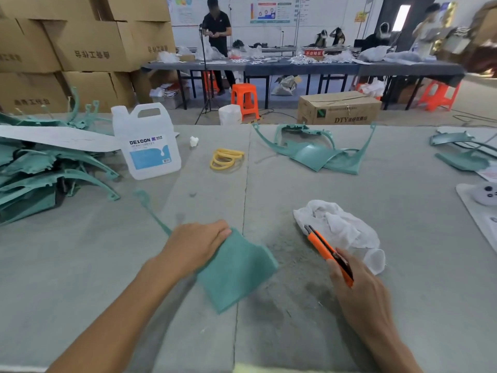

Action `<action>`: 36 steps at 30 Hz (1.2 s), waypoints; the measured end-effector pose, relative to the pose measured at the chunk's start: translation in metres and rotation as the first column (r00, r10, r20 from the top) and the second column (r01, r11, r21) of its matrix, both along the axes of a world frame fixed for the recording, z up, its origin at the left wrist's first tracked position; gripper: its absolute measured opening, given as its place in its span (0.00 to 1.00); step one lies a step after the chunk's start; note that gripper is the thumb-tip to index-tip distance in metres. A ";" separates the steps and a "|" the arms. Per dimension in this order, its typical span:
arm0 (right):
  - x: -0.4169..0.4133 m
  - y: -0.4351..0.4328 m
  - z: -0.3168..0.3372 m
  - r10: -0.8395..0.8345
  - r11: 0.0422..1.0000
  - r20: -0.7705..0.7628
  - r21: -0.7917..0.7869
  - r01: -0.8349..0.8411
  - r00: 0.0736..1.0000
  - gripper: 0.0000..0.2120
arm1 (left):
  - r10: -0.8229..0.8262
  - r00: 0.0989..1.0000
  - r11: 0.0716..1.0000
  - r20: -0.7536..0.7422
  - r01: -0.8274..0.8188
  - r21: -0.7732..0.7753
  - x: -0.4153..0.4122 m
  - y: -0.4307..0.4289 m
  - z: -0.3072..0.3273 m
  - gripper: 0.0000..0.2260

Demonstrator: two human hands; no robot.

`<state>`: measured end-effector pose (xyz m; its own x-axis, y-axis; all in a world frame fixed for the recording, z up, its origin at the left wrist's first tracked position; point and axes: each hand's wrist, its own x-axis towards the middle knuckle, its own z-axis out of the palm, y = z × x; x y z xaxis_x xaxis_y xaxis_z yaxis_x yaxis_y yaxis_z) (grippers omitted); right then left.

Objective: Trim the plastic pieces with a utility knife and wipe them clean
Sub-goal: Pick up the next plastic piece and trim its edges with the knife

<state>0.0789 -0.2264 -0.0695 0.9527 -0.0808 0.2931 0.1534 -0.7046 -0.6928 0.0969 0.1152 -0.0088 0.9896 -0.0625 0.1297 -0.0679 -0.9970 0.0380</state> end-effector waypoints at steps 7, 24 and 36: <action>-0.001 0.000 0.002 -0.013 0.999 0.067 0.048 0.010 0.998 0.19 | 0.051 0.969 0.969 0.243 0.011 -0.248 -0.035 -0.034 -0.009 0.23; -0.002 -0.003 -0.001 0.058 0.986 0.036 0.154 -0.063 0.998 0.17 | 0.022 0.938 0.990 0.345 0.028 -0.141 -0.094 -0.046 -0.013 0.21; -0.019 0.036 0.022 0.455 0.891 -0.140 0.084 -0.447 0.880 0.14 | 0.261 0.915 0.717 0.307 0.030 -0.697 -0.092 -0.043 -0.055 0.25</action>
